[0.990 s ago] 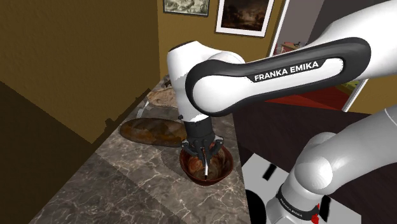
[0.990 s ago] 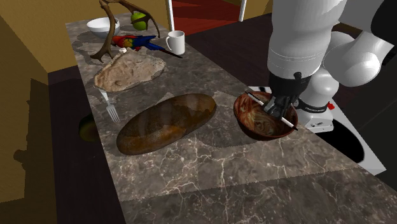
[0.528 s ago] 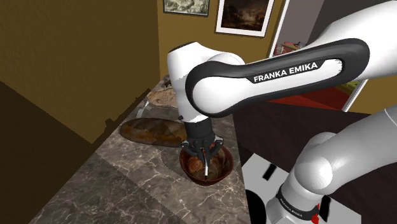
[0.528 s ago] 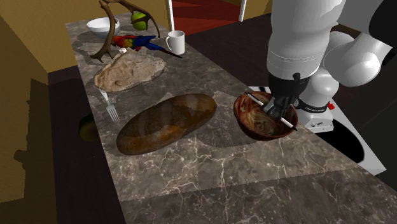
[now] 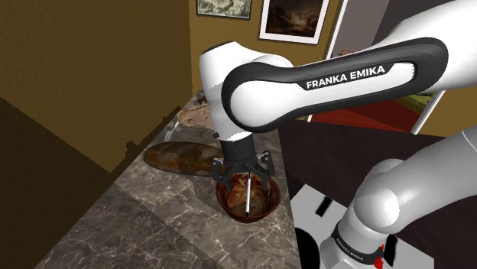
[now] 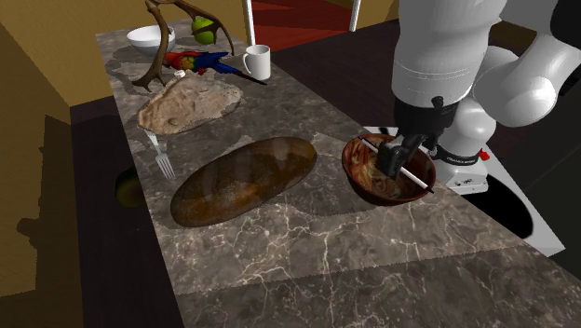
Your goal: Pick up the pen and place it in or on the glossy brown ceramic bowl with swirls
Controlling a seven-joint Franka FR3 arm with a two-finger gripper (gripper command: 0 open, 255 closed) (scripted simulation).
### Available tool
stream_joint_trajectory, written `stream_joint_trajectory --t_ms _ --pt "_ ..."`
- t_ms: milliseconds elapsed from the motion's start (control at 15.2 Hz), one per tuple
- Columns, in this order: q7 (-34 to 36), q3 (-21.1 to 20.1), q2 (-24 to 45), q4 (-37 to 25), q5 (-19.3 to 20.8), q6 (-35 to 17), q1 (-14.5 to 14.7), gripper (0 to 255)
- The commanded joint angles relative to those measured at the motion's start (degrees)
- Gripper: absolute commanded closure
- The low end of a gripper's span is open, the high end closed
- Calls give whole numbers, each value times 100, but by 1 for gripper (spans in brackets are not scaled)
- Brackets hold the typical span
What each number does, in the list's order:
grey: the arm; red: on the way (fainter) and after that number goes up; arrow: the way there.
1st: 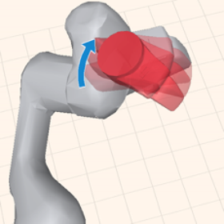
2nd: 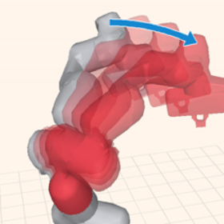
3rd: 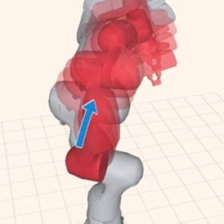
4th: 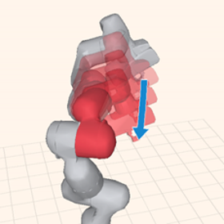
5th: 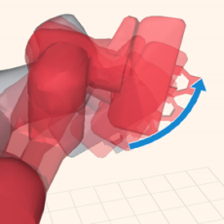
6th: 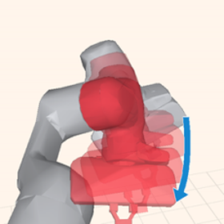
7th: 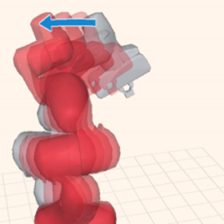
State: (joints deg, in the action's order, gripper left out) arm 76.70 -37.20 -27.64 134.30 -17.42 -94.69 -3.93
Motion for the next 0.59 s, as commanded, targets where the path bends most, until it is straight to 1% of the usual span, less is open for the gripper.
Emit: stream_joint_trajectory --t_ms 0,66,528 --pt "50 42 90 -410 92 325 -59 0" --pt "69 61 127 -580 127 460 -80 0" --pt "69 61 127 -580 127 460 -80 0"
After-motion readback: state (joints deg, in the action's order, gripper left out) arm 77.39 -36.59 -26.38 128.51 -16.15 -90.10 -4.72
